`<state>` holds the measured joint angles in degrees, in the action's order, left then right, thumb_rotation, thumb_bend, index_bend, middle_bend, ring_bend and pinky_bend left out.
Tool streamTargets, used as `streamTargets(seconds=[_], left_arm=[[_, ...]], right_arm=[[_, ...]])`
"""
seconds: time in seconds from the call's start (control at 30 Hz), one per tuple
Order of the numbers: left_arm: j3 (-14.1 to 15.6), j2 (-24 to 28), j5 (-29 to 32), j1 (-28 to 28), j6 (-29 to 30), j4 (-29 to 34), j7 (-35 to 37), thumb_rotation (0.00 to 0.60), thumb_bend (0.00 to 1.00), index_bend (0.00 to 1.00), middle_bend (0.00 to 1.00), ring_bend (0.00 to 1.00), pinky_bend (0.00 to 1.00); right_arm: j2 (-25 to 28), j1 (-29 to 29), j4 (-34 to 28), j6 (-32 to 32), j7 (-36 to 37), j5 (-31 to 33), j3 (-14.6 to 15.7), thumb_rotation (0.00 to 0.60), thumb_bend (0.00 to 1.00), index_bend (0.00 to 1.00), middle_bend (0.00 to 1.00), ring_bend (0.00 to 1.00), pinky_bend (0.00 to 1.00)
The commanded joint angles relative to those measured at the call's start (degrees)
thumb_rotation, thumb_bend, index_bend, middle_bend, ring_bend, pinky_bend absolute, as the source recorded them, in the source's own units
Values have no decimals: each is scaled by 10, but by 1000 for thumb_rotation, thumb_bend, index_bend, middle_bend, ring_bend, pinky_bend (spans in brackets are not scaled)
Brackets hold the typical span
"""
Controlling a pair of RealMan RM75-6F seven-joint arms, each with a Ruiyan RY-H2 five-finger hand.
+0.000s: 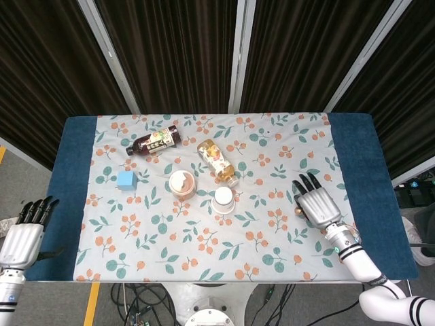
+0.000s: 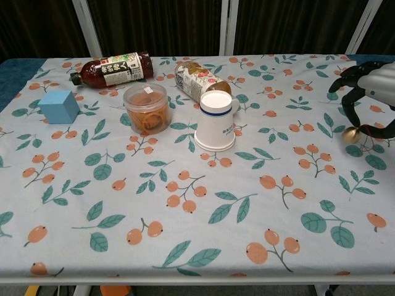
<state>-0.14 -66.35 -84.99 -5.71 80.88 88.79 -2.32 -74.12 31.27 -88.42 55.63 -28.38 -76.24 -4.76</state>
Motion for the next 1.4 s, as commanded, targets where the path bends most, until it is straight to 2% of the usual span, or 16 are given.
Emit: streamTargets(seconds=[0.03, 0.43, 0.63, 0.83, 0.93, 1.07, 1.1, 1.17, 1.27, 1.4], left_arm=[[0, 0, 1, 0, 0, -1, 1, 600, 0, 36, 1, 0, 6], [0, -1, 3, 2, 0, -5, 4, 600, 0, 36, 1, 0, 6], [1, -1, 7, 3, -2, -7, 6, 600, 0, 36, 1, 0, 6], [1, -1, 8, 3, -4, -7, 5, 600, 0, 36, 0, 0, 6], [1, 0, 6, 3, -3, -6, 6, 600, 0, 36, 1, 0, 6], [1, 0, 4, 2, -4, -5, 6, 600, 0, 36, 1, 0, 5], [1, 0, 4, 2, -3, -4, 6, 600, 0, 36, 1, 0, 5], [0, 1, 3, 2, -1, -3, 5, 600, 0, 36, 1, 0, 5], [-1, 3, 2, 3, 3, 0, 5, 600, 0, 36, 1, 0, 5], [-3, 5, -1, 4, 10, 3, 5, 600, 0, 36, 1, 0, 6]], right_arm=[[-8, 5, 8, -6, -5, 3, 2, 600, 417, 845, 157, 0, 0], [-26, 21, 20, -18, -20, 18, 8, 600, 405, 818, 156, 0, 0], [-20, 26, 16, -32, -32, 34, 14, 600, 353, 746, 143, 0, 0], [-15, 30, 6, -37, -42, 56, 16, 600, 262, 555, 98, 0, 0], [-11, 29, 1, -34, -40, 60, 17, 600, 229, 380, 67, 0, 0], [-2, 27, -8, -30, -39, 68, 18, 600, 206, 67, 53, 0, 0], [5, 30, -12, -28, -36, 69, 13, 600, 199, 33, 45, 0, 0], [14, 25, -21, -16, -26, 63, 11, 600, 181, 0, 15, 0, 0], [35, -1, -41, 37, 6, 30, 14, 600, 137, 0, 0, 0, 0], [63, -69, -47, 163, 66, -45, 33, 600, 92, 0, 0, 0, 0]])
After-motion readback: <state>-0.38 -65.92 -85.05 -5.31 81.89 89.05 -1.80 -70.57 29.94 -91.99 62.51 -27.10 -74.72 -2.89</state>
